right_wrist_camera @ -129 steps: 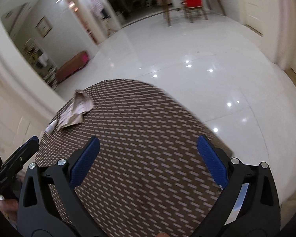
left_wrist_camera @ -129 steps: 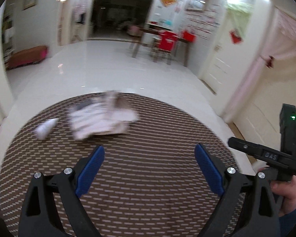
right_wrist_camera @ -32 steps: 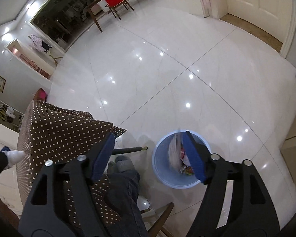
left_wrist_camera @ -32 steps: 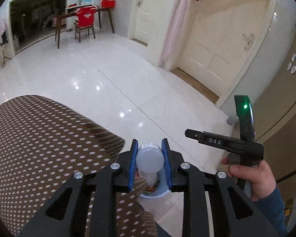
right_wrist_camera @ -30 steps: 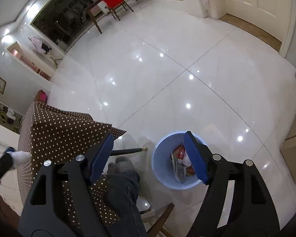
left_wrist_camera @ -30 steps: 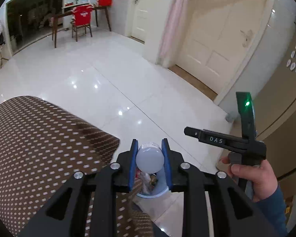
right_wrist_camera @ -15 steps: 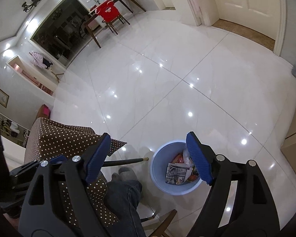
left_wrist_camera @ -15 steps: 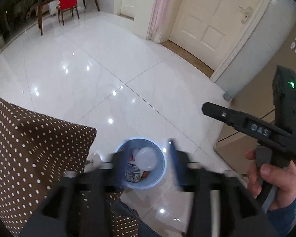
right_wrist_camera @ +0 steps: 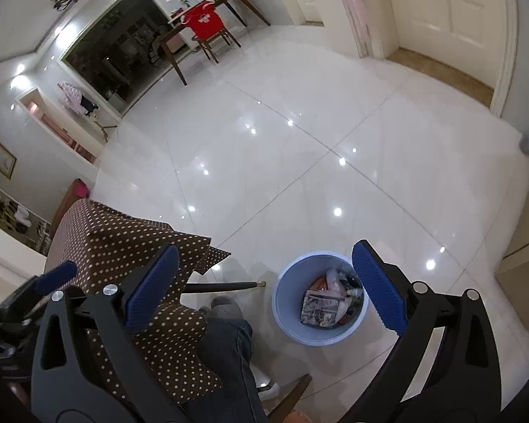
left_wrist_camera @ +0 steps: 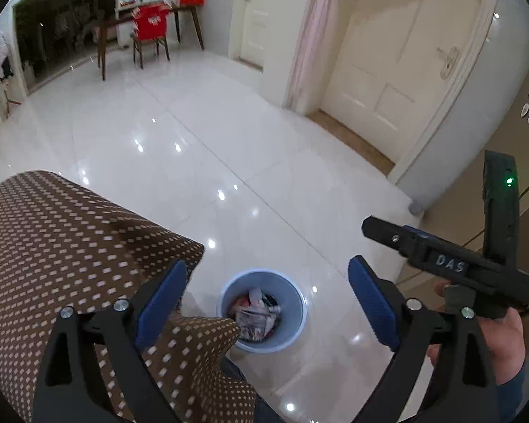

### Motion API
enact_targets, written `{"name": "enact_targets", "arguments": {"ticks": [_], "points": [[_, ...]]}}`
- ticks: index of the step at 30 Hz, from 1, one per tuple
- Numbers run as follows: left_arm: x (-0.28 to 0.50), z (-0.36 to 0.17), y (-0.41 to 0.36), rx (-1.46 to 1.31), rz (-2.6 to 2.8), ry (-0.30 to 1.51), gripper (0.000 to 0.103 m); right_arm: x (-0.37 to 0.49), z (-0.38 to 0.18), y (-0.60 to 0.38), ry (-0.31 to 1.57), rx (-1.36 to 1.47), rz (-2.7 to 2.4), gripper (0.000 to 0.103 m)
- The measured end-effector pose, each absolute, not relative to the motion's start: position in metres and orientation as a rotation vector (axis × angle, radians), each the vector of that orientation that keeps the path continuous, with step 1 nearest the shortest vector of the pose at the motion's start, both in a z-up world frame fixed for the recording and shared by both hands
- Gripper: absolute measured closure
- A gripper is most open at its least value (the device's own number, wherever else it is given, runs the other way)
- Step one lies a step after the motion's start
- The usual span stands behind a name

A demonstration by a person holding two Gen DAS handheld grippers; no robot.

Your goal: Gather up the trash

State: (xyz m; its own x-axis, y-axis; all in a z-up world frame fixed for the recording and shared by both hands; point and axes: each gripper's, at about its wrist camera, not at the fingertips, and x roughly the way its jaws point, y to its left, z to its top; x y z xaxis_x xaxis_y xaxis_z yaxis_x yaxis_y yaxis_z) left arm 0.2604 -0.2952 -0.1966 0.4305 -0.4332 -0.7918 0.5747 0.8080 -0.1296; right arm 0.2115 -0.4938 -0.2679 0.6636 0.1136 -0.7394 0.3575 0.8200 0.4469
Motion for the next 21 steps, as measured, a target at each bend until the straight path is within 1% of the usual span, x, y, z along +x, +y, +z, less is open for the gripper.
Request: {"name": "enact_targets", "arguments": {"ticks": [6,9,15,18,21], "points": [[0.225,-0.162,-0.260,0.134,-0.577,0.813,0.009,0.197,-0.231,-0.460,0.789,0.540,-0.107,0.006],[0.203,-0.147,-0.234,0.105,-0.503,0.718,0.009,0.188,-0.209,-0.437,0.759,0.493,-0.072,0.006],[0.158,-0.126,-0.183,0.139,-0.315,0.536,0.009,0.171,-0.167,-0.383,0.690,0.393,0.004,0.006],[0.143,-0.115,-0.161,0.122,-0.252,0.498,0.009,0.160,-0.143,-0.355,0.648,0.343,0.035,0.006],[0.126,-0.098,-0.130,0.035,-0.215,0.482,0.009,0.150,-0.118,-0.330,0.595,0.278,0.070,0.006]]}}
